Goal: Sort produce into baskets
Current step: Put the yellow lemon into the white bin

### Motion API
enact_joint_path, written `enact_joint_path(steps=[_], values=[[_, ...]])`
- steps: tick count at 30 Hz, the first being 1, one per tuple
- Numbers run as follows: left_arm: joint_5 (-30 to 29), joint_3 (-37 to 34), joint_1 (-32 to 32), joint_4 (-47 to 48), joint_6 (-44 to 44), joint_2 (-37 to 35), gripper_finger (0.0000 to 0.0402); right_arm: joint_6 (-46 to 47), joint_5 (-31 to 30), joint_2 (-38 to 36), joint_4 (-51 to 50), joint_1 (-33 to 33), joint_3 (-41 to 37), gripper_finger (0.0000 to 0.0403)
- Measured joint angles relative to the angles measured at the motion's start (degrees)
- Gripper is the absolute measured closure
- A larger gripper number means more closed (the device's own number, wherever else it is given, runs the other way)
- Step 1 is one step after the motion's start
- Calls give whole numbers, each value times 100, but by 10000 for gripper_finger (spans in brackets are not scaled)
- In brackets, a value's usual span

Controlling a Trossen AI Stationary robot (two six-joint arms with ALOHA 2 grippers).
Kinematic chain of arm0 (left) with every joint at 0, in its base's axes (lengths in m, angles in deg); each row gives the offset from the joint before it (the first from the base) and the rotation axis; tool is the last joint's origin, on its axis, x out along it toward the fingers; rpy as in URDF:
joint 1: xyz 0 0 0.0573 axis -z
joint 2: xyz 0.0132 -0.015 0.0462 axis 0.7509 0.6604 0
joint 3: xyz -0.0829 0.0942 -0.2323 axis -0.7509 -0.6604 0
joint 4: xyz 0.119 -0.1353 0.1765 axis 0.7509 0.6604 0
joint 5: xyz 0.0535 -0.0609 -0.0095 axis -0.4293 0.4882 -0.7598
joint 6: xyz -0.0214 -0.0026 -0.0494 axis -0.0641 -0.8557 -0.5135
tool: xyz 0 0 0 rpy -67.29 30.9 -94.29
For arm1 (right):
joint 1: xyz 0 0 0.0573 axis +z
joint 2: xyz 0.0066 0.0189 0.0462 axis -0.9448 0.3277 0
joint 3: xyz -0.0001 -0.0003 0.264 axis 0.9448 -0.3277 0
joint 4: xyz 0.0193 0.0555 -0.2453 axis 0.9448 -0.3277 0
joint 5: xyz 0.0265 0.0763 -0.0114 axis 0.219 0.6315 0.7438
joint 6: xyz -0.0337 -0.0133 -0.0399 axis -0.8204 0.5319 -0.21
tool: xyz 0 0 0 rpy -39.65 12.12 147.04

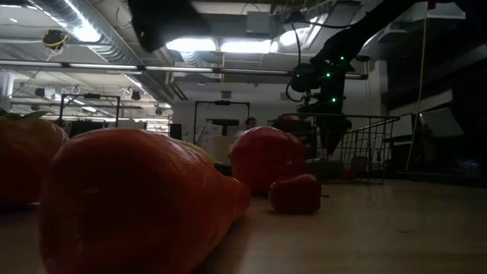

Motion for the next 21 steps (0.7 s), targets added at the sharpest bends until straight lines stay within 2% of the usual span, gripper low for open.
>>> enact_joint_path(steps=[8,15,21], values=[[345,-1,-15,312,-371,305,204,22,-49,-633,-238,187,0,127],[360,0,-143,355,-549,337,204,352,-49,-1294,-415,690,5,127],[668,0,-309,614,-926,399,204,367,-49,-1702,-532,1204,4,127]])
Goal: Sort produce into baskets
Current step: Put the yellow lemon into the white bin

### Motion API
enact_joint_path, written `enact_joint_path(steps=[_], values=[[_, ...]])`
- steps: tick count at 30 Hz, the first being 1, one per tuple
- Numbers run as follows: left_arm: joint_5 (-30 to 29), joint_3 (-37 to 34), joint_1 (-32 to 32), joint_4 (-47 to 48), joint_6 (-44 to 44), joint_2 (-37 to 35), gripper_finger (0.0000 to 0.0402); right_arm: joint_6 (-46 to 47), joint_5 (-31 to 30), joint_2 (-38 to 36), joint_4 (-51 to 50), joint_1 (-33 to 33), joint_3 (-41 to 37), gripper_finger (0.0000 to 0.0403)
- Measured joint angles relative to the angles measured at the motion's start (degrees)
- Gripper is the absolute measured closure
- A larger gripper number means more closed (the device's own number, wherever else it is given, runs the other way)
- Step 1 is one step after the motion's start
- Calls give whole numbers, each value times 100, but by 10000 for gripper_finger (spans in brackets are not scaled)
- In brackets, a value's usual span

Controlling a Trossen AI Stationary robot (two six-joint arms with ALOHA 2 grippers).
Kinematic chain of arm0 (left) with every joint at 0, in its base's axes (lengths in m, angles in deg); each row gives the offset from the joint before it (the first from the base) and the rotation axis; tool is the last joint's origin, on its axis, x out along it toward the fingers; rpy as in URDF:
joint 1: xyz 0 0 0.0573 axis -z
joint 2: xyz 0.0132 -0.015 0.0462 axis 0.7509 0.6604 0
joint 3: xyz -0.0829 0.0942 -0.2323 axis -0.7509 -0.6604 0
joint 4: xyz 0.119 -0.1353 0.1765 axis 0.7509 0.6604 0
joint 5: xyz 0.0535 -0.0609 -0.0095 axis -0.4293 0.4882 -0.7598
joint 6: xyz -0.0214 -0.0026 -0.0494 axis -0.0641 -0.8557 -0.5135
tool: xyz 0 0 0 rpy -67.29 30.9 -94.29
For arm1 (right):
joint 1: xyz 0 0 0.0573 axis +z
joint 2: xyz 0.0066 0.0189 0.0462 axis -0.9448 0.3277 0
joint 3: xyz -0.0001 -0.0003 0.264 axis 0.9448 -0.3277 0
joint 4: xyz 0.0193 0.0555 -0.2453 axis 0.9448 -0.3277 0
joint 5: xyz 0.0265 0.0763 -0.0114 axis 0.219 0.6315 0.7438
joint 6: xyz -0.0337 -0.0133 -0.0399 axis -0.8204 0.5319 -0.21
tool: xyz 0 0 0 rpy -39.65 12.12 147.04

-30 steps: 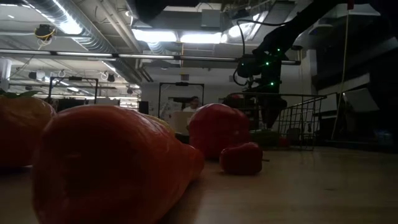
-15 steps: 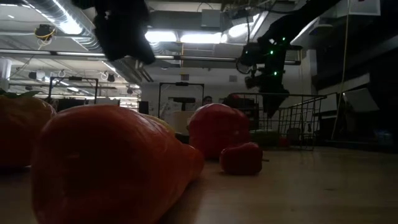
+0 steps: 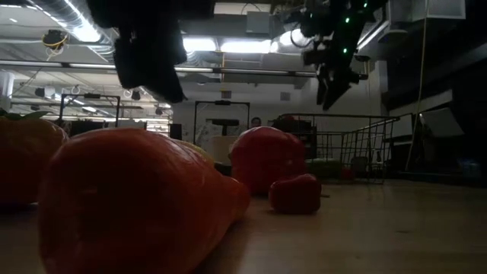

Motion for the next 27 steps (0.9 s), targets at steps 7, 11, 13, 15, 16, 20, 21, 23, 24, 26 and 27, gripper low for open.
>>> enact_joint_path(steps=[7,11,13,15,16,20,21,23,24,26,27], values=[[546,0,-76,-36,176,356,204,433,27,-323,-341,687,0,127],[586,0,-132,-44,250,354,204,716,111,-372,-545,1111,0,127],[596,0,-124,-42,344,354,204,863,113,-372,-596,1336,0,127],[615,0,-120,-41,423,354,204,1021,116,-372,-652,1562,0,127],[620,0,-129,-40,467,354,204,1117,114,-372,-646,1680,0,127],[609,0,-192,-33,508,354,204,1634,119,-372,-662,2142,0,127],[605,0,-208,-22,519,354,204,1766,121,-372,-703,2257,0,127],[604,0,-224,-21,608,354,204,1933,127,-372,-863,2455,0,127],[605,0,-236,-31,654,365,204,2020,131,-372,-954,2534,0,127],[631,0,-241,-40,703,393,204,2174,140,-372,-1121,2676,0,127],[647,0,-241,-28,703,400,204,2244,140,-372,-1227,2732,0,127]])
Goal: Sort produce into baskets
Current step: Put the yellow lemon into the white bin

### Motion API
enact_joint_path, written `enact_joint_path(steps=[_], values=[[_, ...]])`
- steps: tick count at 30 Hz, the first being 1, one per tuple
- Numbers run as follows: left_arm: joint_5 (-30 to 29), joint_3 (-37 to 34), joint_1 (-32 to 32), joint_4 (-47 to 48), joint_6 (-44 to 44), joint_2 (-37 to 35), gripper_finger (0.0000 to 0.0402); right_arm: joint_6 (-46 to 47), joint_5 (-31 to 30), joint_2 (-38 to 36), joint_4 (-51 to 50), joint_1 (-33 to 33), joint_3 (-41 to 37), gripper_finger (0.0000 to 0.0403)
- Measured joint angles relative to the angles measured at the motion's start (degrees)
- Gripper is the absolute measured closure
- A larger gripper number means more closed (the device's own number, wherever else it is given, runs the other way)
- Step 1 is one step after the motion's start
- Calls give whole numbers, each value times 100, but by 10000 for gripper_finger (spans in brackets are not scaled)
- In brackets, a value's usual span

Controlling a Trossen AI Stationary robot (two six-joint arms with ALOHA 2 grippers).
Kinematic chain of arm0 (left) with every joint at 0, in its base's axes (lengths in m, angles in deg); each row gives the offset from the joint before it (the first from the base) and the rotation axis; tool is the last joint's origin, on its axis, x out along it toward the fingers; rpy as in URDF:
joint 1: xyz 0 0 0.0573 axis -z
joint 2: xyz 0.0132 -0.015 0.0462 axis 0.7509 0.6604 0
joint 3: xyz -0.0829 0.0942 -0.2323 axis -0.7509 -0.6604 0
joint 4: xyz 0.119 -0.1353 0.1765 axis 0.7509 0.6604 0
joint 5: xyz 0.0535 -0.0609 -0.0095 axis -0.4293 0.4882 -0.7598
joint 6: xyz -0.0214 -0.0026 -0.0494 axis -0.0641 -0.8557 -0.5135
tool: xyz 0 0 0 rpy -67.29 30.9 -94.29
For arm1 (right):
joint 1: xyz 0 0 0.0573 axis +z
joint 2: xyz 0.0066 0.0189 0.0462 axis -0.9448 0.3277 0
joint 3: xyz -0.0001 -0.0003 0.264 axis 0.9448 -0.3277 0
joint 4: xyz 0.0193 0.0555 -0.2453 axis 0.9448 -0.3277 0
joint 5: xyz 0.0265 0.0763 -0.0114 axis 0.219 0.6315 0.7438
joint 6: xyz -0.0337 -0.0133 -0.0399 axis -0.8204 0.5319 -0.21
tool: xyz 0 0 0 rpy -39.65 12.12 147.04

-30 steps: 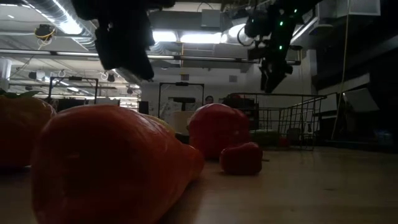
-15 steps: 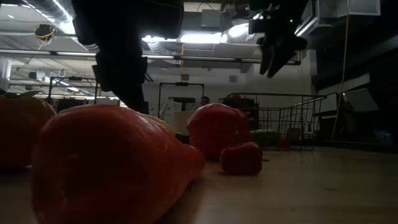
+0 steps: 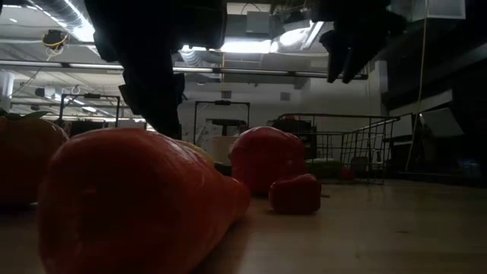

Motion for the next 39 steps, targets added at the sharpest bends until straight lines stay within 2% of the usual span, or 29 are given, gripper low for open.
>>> enact_joint_path(steps=[10,27,39], values=[[15,2,0,-45,-3,124,204,525,7,0,-324,264,0,127],[-28,2,30,-89,-65,238,204,541,11,0,-300,251,0,127],[-4,0,126,-251,349,238,204,541,11,0,-299,251,0,127]])
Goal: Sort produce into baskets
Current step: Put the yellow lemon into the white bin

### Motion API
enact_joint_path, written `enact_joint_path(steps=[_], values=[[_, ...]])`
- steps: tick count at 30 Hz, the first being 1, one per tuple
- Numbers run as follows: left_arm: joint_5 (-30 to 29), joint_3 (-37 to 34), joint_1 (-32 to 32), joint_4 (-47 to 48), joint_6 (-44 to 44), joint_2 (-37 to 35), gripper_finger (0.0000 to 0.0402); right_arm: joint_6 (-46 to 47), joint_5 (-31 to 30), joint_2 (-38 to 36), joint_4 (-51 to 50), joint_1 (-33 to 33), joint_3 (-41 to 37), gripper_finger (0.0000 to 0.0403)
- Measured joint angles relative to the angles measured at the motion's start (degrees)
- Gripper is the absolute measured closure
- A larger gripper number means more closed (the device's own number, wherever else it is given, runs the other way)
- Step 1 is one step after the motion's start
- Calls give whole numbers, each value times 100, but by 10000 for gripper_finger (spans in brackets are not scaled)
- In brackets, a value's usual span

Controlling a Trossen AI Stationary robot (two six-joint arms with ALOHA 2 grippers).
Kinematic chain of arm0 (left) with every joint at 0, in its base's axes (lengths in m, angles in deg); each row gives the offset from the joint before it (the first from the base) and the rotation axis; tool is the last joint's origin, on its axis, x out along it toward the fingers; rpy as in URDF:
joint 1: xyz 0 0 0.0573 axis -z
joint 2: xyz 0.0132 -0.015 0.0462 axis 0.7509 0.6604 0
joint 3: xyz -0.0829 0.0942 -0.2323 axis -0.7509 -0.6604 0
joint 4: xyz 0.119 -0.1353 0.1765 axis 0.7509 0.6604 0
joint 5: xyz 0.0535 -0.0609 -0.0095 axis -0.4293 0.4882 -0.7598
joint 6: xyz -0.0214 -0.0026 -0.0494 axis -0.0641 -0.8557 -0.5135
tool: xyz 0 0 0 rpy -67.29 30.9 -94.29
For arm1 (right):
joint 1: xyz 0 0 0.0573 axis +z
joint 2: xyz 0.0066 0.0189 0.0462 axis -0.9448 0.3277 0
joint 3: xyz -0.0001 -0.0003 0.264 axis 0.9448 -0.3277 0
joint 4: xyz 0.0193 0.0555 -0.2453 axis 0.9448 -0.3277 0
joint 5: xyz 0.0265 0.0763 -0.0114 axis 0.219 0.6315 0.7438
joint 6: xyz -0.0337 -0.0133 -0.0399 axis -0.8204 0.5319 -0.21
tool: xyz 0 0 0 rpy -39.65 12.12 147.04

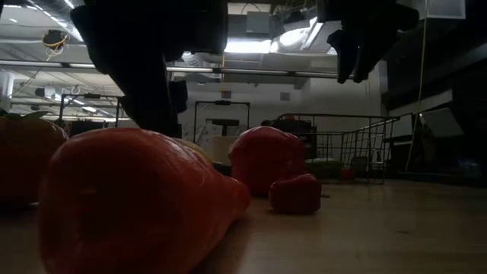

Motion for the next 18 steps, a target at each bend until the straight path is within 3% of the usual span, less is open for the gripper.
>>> enact_joint_path(steps=[18], values=[[-111,2,51,-5,1213,-2,204,0,2,2,19,0,0,127]])
